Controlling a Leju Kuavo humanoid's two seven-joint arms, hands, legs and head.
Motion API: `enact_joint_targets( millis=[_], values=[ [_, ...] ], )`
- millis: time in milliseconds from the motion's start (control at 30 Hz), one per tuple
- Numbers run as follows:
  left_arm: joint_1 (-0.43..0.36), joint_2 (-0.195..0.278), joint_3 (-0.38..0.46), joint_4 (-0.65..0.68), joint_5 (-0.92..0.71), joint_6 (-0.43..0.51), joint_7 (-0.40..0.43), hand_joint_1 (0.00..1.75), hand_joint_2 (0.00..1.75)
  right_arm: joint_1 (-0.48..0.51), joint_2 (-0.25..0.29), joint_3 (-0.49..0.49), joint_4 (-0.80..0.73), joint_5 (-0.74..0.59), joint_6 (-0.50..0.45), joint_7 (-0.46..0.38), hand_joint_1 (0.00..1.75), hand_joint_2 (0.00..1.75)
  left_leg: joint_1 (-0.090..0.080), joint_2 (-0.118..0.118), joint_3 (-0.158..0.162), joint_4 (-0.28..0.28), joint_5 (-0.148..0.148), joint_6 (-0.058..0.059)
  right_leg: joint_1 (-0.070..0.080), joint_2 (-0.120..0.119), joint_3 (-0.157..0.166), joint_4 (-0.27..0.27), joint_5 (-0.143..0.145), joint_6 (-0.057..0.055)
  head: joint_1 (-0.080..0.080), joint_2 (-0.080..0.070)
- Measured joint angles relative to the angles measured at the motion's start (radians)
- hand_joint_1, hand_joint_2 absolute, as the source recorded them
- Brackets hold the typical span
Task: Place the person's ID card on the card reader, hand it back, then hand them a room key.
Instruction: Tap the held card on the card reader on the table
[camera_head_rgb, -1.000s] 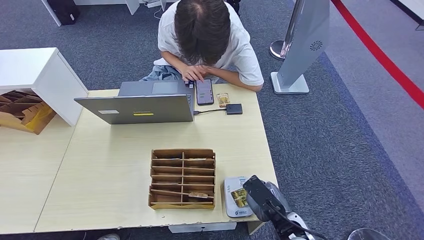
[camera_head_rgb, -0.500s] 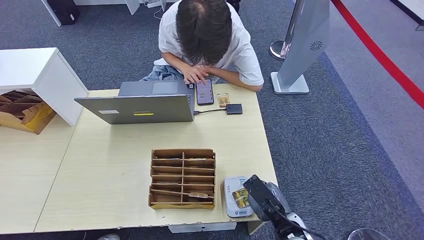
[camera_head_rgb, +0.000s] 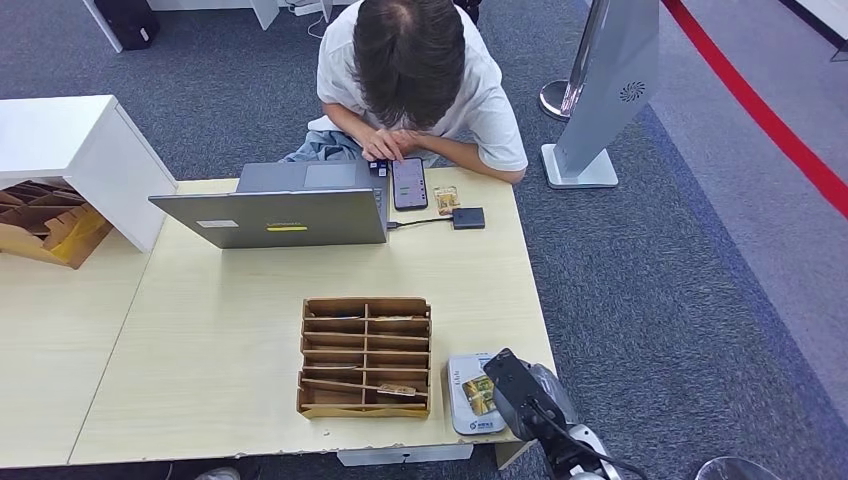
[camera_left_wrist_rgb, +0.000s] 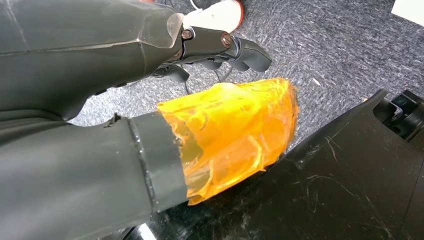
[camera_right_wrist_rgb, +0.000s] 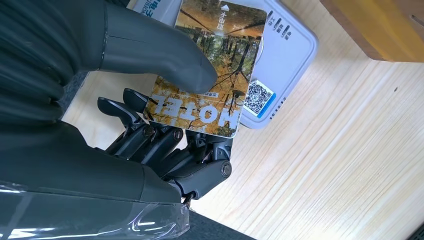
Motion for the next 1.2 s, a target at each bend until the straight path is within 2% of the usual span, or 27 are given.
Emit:
enact_joint_targets(
  millis=[1200],
  values=[
    [0.009, 0.0, 0.0, -0.008, 0.006, 0.008, 0.0, 0.0, 0.0, -0.015, -0.003, 0.015, 0.025, 0.046, -0.051, 0.02, 1.75, 1.75, 0.0, 0.0, 0.0, 0.0, 0.0, 0.0, 0.0, 0.0, 0.0, 0.0, 0.0, 0.0, 0.0, 0.0]
  ],
)
